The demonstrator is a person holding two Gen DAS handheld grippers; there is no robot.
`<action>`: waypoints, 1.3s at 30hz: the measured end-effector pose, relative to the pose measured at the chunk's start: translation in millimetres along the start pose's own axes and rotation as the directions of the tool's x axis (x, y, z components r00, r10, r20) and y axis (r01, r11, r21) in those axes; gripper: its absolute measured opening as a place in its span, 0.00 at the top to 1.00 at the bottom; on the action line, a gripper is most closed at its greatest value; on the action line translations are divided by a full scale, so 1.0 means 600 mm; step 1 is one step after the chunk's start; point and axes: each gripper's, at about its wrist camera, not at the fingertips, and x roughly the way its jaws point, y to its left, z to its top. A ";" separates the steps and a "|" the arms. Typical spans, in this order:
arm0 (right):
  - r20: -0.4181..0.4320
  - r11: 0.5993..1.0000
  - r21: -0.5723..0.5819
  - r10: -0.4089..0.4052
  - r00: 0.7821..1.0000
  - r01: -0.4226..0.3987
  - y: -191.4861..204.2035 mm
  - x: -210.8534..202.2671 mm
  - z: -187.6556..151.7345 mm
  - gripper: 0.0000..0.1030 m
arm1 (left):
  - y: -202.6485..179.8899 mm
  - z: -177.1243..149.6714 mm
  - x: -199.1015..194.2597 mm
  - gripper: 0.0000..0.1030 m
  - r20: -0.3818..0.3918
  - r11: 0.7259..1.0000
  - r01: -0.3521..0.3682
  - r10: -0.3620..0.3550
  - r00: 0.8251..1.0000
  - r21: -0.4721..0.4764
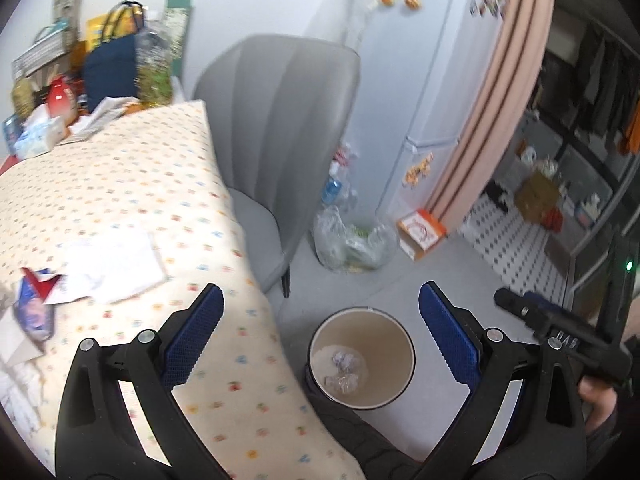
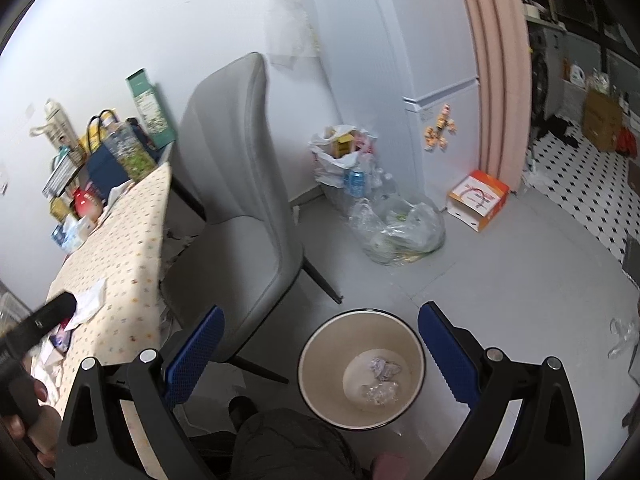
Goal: Collect trash
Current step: 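Open the left gripper over the bin to drop the plastic bag, then move both tools back over the table toward the remaining trash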
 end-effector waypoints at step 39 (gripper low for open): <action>0.047 0.836 -0.474 0.338 0.940 -0.277 0.423 -0.129 -0.116 0.07 | 0.276 -0.157 -0.348 0.06 0.351 0.911 -0.251 0.364 0.863 -0.329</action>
